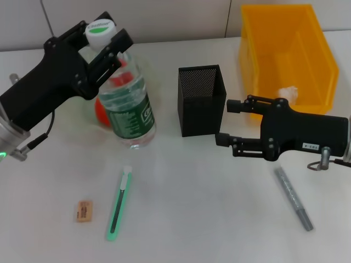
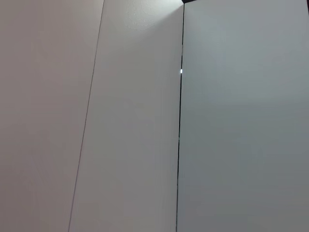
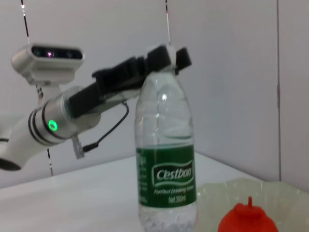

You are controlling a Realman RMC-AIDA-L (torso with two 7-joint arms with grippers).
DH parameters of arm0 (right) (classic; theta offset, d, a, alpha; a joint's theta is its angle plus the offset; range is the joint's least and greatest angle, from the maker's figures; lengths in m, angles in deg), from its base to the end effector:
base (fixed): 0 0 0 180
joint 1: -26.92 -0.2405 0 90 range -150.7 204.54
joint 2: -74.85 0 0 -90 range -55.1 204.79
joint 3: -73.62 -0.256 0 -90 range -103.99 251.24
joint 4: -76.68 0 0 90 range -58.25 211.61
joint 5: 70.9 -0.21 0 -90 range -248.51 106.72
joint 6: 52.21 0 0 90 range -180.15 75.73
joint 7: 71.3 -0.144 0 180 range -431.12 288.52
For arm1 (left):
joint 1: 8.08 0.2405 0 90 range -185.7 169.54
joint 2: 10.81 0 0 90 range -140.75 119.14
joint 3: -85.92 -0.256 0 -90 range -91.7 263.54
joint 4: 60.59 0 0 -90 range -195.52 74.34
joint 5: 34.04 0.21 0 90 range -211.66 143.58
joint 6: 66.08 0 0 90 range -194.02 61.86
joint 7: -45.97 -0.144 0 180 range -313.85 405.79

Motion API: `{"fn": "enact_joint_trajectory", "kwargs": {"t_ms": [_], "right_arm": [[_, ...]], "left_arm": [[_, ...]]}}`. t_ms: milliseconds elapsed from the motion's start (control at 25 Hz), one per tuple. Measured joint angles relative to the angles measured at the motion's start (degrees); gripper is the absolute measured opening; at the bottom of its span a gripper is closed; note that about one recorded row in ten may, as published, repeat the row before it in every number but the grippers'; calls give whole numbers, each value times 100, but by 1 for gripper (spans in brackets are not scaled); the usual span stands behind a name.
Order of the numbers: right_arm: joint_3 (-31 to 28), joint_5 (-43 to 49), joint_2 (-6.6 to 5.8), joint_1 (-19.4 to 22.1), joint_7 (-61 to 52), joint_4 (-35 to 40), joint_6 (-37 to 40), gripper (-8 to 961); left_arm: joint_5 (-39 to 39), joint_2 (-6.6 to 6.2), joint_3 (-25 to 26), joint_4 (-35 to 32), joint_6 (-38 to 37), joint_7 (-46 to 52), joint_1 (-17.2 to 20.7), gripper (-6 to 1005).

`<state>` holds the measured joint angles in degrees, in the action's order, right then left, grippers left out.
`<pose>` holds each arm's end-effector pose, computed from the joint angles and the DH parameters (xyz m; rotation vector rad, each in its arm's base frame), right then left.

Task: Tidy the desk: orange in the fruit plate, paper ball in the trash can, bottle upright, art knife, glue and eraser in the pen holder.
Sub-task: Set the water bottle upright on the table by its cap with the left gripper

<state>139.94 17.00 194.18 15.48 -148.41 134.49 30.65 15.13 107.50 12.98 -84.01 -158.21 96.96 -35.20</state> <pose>0.2467 0.2913 0.0123 -2.6176 0.3827 0.8087 -0.2076 0.3223 -0.0006 -2.2495 -0.2328 -1.4477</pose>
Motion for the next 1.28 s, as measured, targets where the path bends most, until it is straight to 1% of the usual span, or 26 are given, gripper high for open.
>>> {"fn": "enact_joint_trajectory", "kwargs": {"t_ms": [200, 280, 480, 680, 760, 840, 880, 1080, 1280], "right_arm": [[-196, -45, 0, 9, -6, 0, 182, 770], [-227, -52, 1, 10, -18, 1, 231, 770], [-235, -54, 7, 17, -23, -14, 265, 770], [-234, -138, 11, 47, -26, -38, 293, 770], [-234, -155, 11, 55, -20, -41, 307, 770], [-233, -181, 11, 63, -8, -45, 321, 770], [-233, -185, 11, 68, -7, -46, 327, 770], [-233, -188, 11, 71, -5, -58, 336, 770], [-233, -188, 11, 72, -3, -60, 344, 770]], "left_arm": [[28, 1, -1, -49, -1, -227, 253, 445], [29, -1, -2, -49, -1, -278, 287, 445], [34, -1, -5, 45, 141, -796, 430, 445], [34, 11, -6, 73, 199, -1019, 490, 445], [4, 16, 19, 221, 204, -1168, 507, 445], [4, 16, 19, 221, 204, -1168, 507, 446], [0, 19, 74, 264, 205, -1269, 583, 446], [-11, 44, 76, 359, 208, -1654, 677, 446], [-19, 45, 170, 571, 230, -1826, 647, 446]]}}
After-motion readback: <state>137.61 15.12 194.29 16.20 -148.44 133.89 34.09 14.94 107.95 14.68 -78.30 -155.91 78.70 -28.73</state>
